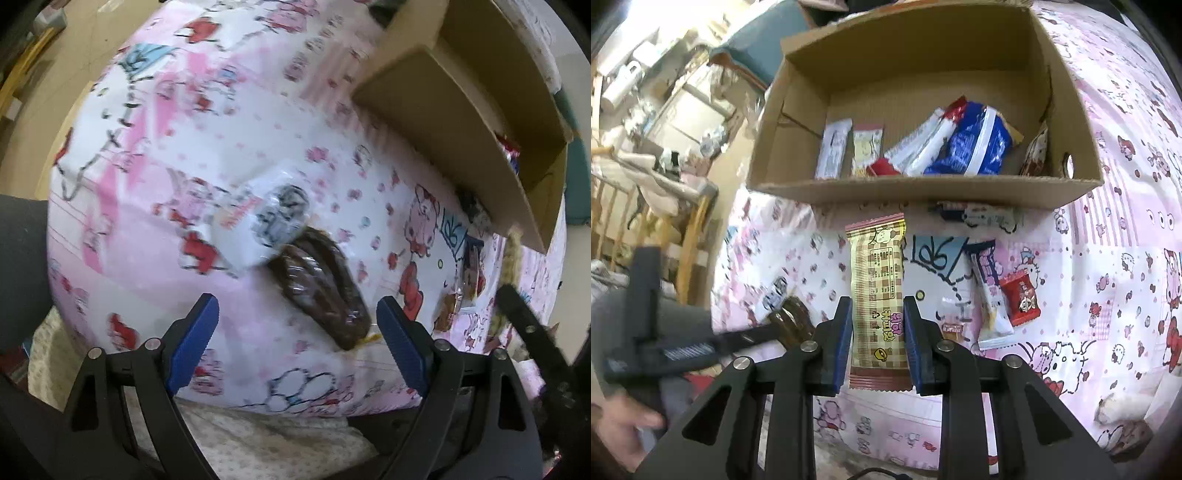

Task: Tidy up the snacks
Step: 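Grasp the checkered wafer bar with the right tool while the left tool grasps the brown egg packet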

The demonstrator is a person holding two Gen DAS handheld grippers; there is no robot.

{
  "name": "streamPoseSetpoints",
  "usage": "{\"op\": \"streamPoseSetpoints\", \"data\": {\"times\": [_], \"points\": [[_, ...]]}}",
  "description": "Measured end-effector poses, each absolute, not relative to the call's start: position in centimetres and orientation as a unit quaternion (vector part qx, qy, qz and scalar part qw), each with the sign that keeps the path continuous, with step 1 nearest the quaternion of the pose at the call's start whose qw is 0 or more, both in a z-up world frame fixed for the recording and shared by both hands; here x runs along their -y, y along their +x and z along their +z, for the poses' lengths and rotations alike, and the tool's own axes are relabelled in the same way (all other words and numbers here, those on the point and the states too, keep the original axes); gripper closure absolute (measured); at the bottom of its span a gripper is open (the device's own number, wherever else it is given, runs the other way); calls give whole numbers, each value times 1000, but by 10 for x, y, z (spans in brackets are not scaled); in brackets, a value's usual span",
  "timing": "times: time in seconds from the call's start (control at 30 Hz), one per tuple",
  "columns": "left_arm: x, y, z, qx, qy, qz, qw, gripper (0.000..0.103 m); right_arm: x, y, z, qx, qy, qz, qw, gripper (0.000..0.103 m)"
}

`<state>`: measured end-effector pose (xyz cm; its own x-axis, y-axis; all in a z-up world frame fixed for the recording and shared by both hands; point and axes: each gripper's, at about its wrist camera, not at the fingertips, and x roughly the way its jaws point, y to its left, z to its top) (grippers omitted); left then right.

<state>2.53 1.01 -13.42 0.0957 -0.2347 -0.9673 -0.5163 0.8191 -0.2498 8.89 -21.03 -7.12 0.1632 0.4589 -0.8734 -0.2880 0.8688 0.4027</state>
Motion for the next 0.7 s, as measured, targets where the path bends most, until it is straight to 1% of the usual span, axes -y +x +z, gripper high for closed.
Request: {"op": "streamPoseSetpoints", "data": {"times": [0.13,0.23,0.3,0.33,0.47,0.5,0.53,0.57,0.6,0.67,0.7], "points": [[15,36,-150,-678,-264,123,674,18,217,90,-66,-589,84,242,767,75],[23,48,-162,-686,-226,149,675,18,226,89,-62,-588,94,240,767,75],[27,58,-168,-694,-205,158,672,15,229,89,-60,-586,95,242,768,75],[32,64,-171,-702,-190,156,669,11,229,89,-59,-585,94,242,769,75],[57,85,-174,-708,-73,93,696,11,226,89,-58,-585,83,244,769,75],[61,86,-173,-706,-49,70,703,12,224,89,-58,-584,79,243,771,75],[64,87,-172,-704,-36,48,707,17,223,90,-57,-582,77,243,772,75],[65,88,-172,-704,-25,32,709,23,222,90,-56,-580,77,243,774,75],[67,89,-169,-701,-7,11,713,26,222,90,-54,-578,77,244,775,75],[67,91,-165,-697,8,-12,717,42,221,90,-52,-574,77,246,777,75],[67,92,-163,-695,15,-20,718,44,220,90,-52,-574,77,248,777,75]]}}
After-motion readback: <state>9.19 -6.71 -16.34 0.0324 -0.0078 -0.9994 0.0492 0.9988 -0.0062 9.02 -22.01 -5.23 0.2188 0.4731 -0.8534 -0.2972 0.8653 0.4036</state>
